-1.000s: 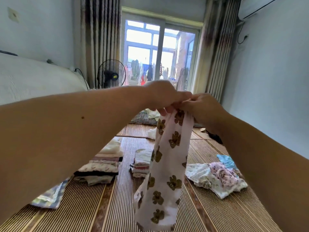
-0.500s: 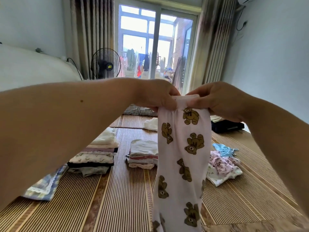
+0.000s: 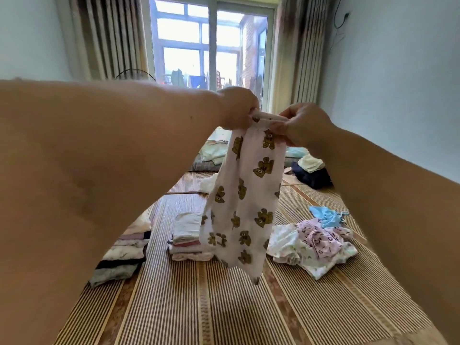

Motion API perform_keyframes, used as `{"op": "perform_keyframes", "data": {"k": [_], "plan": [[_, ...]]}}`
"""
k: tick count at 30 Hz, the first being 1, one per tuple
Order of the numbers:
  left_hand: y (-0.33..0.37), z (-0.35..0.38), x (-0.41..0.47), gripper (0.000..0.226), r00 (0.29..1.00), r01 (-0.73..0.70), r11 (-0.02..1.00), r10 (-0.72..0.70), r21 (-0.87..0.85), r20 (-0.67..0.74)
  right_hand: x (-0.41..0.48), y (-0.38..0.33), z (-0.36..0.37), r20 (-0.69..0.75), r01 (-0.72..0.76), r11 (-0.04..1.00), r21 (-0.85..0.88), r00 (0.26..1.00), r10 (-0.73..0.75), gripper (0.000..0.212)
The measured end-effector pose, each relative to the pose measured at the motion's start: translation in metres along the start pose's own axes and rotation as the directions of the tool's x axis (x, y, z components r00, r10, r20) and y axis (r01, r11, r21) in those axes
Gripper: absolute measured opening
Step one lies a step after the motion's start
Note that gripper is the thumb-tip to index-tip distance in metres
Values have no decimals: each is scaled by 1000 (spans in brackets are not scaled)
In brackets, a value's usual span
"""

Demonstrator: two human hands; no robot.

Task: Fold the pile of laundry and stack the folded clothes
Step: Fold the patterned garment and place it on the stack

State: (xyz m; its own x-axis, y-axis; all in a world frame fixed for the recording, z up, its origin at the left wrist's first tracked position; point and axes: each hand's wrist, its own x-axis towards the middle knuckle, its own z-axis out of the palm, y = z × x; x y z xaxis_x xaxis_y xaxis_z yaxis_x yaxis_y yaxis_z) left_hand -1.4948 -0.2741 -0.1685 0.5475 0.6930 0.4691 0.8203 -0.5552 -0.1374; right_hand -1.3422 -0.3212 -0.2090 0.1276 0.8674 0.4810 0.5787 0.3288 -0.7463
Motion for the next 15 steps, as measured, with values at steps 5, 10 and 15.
{"op": "perform_keyframes", "data": {"k": [5, 10, 15], "plan": [[2, 9, 18, 18, 985, 92, 976, -119, -195, -128, 16, -12, -19, -10, 50, 997, -64, 999, -51, 13], [5, 26, 1, 14, 951, 154, 371, -306, -916, 36, 13, -24, -31, 12, 69, 995, -75, 998, -68, 8], [28, 65, -54, 20, 897, 214, 66, -409, -975, 169, 3, -31, -38, 14, -42, 997, 67, 999, 41, 14]]}}
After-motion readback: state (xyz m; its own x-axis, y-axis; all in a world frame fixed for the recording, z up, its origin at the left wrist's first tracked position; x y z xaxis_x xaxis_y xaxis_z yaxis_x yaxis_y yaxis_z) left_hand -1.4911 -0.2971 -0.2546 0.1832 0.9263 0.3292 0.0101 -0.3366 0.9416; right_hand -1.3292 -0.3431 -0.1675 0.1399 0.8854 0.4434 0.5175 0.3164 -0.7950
